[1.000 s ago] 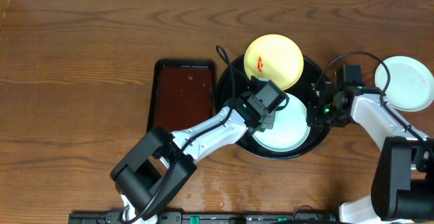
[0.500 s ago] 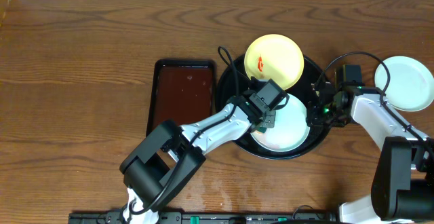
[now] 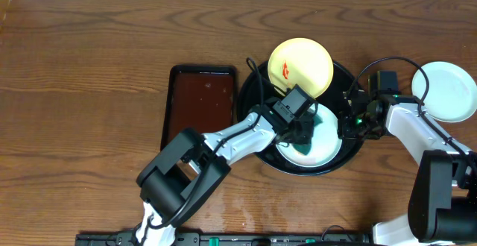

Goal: Clean dirty plates on tray and stack at the side
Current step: 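Scrub the red smear on the pale blue plate with the sponge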

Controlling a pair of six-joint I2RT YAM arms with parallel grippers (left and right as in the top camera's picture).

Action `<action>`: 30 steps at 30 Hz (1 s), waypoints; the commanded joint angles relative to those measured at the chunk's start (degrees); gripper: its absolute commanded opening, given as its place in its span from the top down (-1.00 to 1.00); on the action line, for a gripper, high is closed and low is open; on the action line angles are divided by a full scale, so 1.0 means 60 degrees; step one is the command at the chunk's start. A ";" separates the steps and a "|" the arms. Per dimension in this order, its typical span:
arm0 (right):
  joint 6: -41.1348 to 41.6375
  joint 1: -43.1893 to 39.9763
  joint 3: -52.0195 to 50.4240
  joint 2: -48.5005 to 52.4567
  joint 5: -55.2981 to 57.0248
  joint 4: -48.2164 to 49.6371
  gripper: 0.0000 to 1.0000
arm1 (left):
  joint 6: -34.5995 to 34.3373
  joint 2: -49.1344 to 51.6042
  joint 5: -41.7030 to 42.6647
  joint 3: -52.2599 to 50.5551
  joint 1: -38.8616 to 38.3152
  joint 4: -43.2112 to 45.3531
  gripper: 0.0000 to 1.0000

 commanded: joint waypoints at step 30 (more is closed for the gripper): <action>-0.0113 -0.0011 0.0168 -0.0025 -0.0142 -0.0029 0.98 | 0.3253 -0.1341 -0.0561 0.0226 0.0219 -0.0182 0.85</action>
